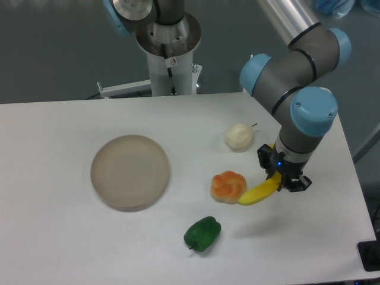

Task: Place bananas on a plate
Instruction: 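Carry the held yellow banana with the gripper over to the translucent plate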

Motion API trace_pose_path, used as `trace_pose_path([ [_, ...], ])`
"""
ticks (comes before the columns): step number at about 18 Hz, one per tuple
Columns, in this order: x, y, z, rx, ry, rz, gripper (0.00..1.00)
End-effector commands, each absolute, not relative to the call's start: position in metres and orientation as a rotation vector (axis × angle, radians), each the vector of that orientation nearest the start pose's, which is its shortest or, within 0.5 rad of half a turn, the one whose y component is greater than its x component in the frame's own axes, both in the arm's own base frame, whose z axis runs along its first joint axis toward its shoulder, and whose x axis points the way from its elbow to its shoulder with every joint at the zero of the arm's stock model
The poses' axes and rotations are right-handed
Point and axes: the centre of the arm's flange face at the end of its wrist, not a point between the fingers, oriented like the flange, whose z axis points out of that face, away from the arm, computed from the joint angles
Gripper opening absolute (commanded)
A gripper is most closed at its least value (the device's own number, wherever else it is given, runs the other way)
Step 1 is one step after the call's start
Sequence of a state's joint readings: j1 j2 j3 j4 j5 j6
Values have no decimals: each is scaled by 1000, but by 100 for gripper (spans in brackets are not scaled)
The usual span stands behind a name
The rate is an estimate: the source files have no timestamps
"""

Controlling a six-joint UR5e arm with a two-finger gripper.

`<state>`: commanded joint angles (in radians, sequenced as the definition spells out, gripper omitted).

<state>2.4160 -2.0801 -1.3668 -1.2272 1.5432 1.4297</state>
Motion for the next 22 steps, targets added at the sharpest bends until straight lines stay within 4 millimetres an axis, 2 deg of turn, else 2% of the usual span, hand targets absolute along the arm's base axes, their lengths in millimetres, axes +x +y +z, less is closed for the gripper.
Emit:
trace_pose_path([
  [5, -409, 560, 325, -2963, 900, 35, 0],
  [6, -393, 563, 331, -2964, 919, 13, 0],
  [8, -378, 560, 339, -2972, 939, -35, 0],
  [9, -368, 565, 343, -2962, 963, -33, 0],
  [12, -352, 572, 345, -2950, 999, -35, 0],
  [16, -295, 586, 346, -2927, 1085, -57, 0],
  [19, -247, 592, 332, -2914, 1135, -105, 0],
  [20, -224, 599, 325, -2924, 1112, -128, 0],
  [22, -208, 602, 318, -2969, 1024, -146, 0],
])
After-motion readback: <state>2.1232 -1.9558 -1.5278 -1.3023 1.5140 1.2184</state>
